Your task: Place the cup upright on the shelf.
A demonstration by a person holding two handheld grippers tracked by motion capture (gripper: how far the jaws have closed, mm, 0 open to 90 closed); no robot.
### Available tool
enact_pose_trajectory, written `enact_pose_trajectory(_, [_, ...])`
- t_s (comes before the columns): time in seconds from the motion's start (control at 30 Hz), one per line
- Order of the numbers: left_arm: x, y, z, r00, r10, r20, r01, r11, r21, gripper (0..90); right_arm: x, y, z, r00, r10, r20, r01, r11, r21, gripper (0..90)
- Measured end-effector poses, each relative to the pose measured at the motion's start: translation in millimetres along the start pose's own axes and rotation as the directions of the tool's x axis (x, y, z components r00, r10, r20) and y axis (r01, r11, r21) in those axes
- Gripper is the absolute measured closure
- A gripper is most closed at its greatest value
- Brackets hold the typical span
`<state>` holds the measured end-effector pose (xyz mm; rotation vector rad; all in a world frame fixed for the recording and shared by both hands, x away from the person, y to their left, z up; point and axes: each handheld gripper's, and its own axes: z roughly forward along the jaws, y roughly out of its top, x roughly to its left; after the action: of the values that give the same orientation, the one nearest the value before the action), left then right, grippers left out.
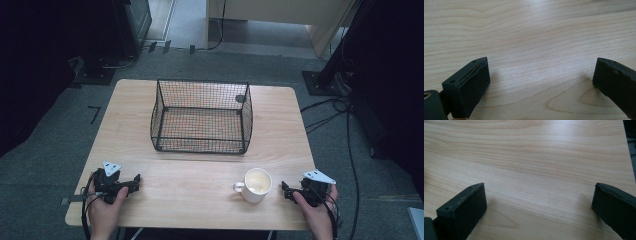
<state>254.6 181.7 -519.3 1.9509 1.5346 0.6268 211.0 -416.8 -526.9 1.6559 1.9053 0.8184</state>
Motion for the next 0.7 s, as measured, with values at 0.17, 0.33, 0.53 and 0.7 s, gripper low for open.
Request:
enact_pose_trajectory(0.17, [0.0, 0.0, 0.0, 1.0, 0.0, 0.0, 0.0, 1.0, 0.0, 1.5, 2.0, -1.1, -4.0, 1.0, 0.001, -0.009, -0.001, 0.9999, 0.013, 0.0])
enact_pose_trajectory(0.33, [0.0, 0.0, 0.0, 1.0, 0.0, 0.0, 0.0, 1.0, 0.0, 1.5, 7.5, 0.3, -13.0, 0.9996, 0.004, -0.029, -0.004, 0.9999, -0.012, 0.0])
enact_pose_trajectory(0.53, [0.0, 0.0, 0.0, 1.0, 0.0, 0.0, 0.0, 1.0, 0.0, 1.5, 16.2, 2.9, -21.8, 0.9989, -0.004, -0.046, 0.003, 0.9993, -0.038, 0.0])
enact_pose_trajectory(0.7, [0.0, 0.0, 0.0, 1.0, 0.0, 0.0, 0.0, 1.0, 0.0, 1.5, 30.6, 3.1, -32.6, 0.9962, -0.043, -0.076, 0.038, 0.9976, -0.057, 0.0])
